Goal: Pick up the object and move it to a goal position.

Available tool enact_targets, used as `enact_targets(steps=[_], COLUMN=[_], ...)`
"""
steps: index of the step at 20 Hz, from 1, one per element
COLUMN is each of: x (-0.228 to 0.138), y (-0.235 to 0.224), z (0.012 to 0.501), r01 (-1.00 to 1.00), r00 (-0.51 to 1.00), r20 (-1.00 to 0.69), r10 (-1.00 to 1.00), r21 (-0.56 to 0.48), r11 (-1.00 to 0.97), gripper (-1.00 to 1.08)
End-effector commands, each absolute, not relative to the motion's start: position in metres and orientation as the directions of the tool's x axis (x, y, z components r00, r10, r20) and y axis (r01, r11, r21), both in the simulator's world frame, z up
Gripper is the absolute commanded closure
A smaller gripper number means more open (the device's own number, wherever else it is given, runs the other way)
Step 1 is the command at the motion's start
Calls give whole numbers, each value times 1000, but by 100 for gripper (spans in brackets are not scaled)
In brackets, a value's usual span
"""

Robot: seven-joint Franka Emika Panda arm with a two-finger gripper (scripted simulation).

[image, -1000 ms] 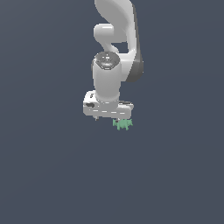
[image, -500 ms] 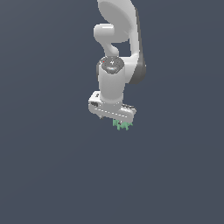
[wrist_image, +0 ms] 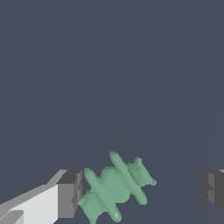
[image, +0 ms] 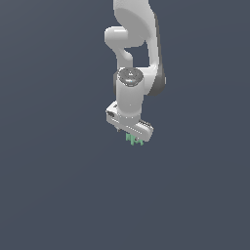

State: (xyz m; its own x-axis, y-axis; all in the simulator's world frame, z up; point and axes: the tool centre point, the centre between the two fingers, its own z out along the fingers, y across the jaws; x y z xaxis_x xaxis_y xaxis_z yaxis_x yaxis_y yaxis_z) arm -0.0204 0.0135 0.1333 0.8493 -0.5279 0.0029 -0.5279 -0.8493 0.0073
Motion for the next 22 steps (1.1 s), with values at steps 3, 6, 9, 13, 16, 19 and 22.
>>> enact_targets(steps=[3,6,9,13,16,19,22], x=[-26,-30,-34,-39,-44,-48,-52], y=[21,26,30,36,40,44,48], z=[125,119,114,107,102,97,92], r01=[-622,-680,-734,-800,-844,-882,-916], r00=[783,733,679,600,537,470,401], r20=[1,0,-2,-3,-4,-4,-5], r10=[-622,-680,-734,-800,-844,-882,-916], r21=[4,3,2,1,1,0,1], r11=[-783,-733,-679,-600,-537,-470,-401], gripper=[-92,-92,-92,-92,-92,-92,-92])
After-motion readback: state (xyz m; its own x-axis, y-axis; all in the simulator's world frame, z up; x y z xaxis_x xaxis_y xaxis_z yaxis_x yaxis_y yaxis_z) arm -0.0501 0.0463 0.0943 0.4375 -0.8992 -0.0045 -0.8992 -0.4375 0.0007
